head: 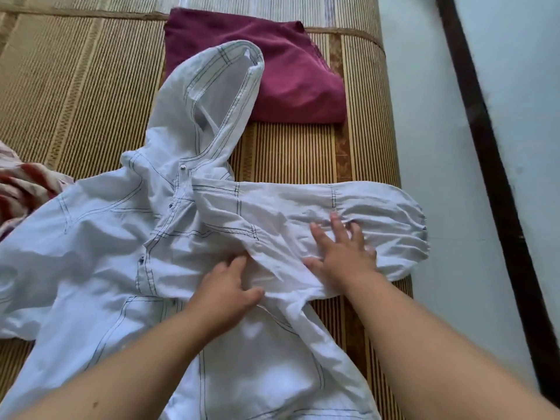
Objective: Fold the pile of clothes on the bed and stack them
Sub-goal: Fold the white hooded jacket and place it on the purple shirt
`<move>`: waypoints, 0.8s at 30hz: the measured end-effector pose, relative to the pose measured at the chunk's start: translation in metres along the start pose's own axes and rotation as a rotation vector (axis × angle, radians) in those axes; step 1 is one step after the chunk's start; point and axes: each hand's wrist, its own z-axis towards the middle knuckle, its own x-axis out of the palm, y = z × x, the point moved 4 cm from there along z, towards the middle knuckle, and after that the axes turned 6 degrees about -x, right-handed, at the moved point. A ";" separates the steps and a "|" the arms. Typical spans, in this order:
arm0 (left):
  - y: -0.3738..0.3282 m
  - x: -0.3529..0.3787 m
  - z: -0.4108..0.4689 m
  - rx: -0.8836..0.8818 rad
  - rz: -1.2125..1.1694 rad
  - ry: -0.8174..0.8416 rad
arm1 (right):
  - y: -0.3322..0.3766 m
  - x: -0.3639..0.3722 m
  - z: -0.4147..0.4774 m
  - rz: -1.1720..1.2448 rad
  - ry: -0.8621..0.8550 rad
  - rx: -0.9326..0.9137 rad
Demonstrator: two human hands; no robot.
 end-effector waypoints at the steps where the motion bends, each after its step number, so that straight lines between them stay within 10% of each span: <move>1: -0.001 0.003 0.000 0.010 0.020 0.001 | -0.014 0.001 0.001 0.008 0.005 0.060; 8: -0.019 0.018 -0.010 0.176 0.131 -0.018 | -0.109 -0.037 -0.024 0.144 -0.054 0.568; 11: -0.019 0.013 -0.018 0.212 0.113 -0.103 | -0.055 -0.049 -0.018 0.161 -0.416 0.256; 15: -0.002 -0.001 -0.025 0.240 0.025 -0.188 | 0.032 -0.010 0.001 -0.075 -0.049 -0.184; 24: 0.058 -0.050 -0.033 0.253 -0.071 -0.292 | -0.041 -0.026 0.005 -0.248 0.120 0.086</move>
